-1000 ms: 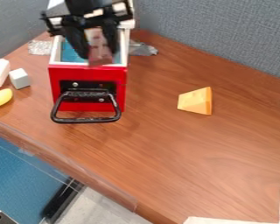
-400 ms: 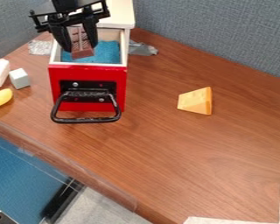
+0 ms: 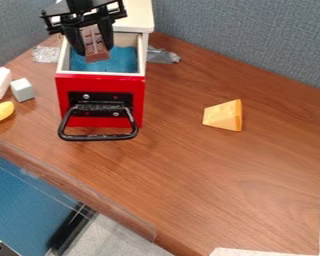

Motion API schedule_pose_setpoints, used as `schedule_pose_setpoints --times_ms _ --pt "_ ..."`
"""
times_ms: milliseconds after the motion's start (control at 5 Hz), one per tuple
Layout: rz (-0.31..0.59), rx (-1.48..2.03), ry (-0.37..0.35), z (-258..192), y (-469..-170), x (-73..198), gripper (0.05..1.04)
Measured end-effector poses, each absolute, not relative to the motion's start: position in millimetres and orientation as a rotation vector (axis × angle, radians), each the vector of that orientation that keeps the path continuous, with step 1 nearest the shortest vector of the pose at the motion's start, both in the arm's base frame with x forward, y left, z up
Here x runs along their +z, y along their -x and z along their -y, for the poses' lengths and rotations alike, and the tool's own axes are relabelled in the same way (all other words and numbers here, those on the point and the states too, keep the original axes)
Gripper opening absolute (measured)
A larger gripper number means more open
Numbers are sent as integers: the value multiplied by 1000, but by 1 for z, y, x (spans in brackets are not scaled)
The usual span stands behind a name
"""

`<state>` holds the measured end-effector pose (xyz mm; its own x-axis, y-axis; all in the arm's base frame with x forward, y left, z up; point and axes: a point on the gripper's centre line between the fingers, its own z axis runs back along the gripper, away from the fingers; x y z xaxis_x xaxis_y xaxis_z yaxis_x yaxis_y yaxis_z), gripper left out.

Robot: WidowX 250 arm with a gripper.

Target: Picked the piece of chocolate and put it into the drawer

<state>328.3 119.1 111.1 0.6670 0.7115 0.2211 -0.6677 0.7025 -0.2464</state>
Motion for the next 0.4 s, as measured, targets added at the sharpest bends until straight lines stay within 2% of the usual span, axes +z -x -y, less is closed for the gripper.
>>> schedule_pose_setpoints --times_ms 400 --pt "312 728 104 -110 -345 97 557"
